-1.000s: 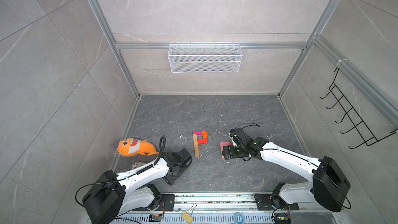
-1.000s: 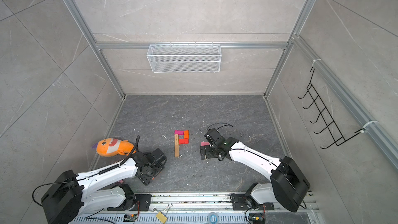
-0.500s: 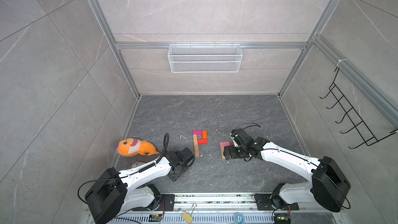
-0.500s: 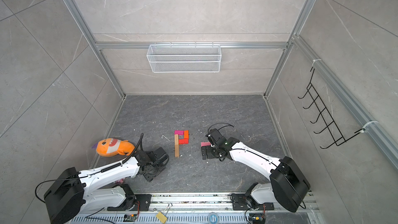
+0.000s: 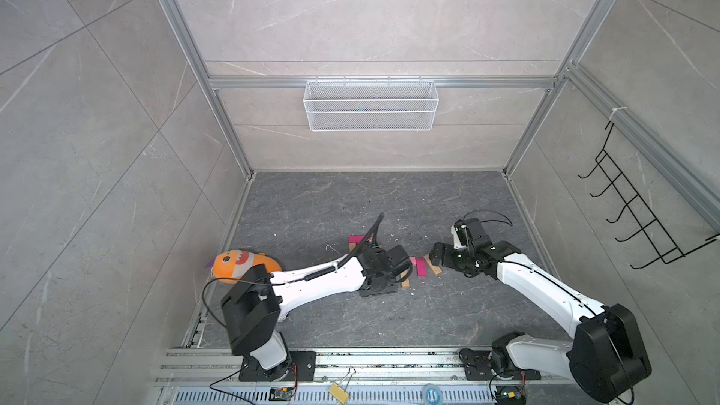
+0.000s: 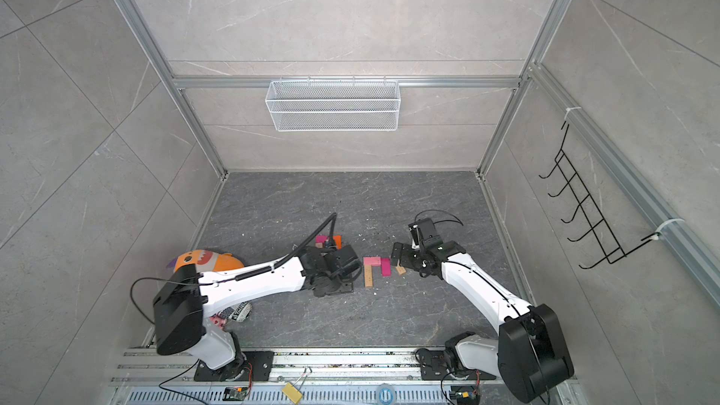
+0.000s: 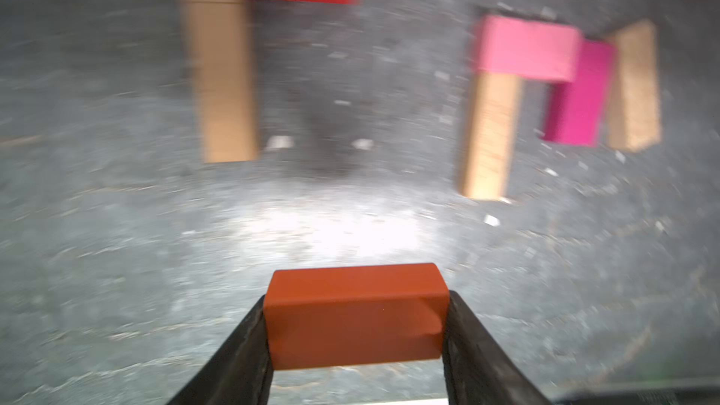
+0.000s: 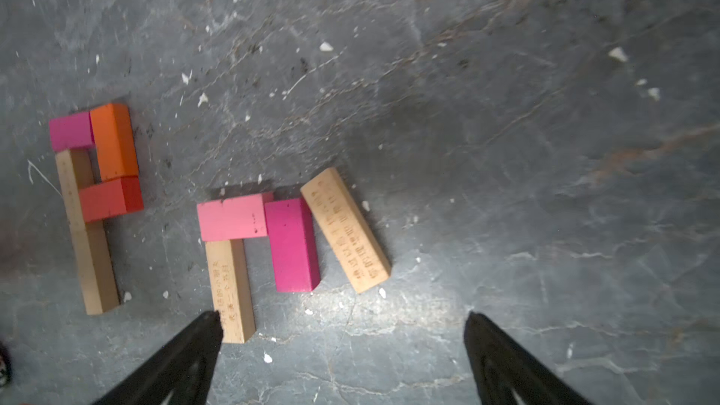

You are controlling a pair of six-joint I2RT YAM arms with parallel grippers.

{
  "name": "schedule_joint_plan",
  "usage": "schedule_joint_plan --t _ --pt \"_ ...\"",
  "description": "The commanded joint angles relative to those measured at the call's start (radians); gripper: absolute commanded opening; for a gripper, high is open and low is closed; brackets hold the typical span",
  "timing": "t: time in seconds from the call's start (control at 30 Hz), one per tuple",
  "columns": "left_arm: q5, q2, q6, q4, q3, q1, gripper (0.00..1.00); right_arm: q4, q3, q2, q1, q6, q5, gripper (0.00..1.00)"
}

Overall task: Assemble the letter p with building blocks
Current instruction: Pick up the building block from the center of the board, then assemble the building block at the center of the board.

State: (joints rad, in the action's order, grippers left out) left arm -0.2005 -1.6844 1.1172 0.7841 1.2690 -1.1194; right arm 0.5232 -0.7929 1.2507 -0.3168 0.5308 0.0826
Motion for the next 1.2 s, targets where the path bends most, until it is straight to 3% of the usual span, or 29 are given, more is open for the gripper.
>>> schedule_joint_plan --t 0.0,0.27,0.5,0.87,1.17 --pt "0.037 -0.111 -0.114 0.032 0.138 -0.027 0.49 0.029 0.017 -0.042 0.079 0.023 0.060 1.00" --pt "0.135 -0.341 -0.155 0.019 0.365 -0.031 0.48 0.049 0.015 -0.129 0.159 0.056 0.073 1.00" --pt "0.138 -0.475 -0.144 0.055 0.514 -0.031 0.47 0.066 0.019 -0.156 0.163 0.052 0.066 1.00" --pt "0.123 -0.605 -0.102 0.111 0.641 -0.028 0.49 0.072 0.032 -0.185 0.162 0.047 0.083 1.00" --pt "0.092 -0.638 -0.059 0.134 0.661 -0.022 0.49 0.072 0.044 -0.199 0.164 0.042 0.085 1.00"
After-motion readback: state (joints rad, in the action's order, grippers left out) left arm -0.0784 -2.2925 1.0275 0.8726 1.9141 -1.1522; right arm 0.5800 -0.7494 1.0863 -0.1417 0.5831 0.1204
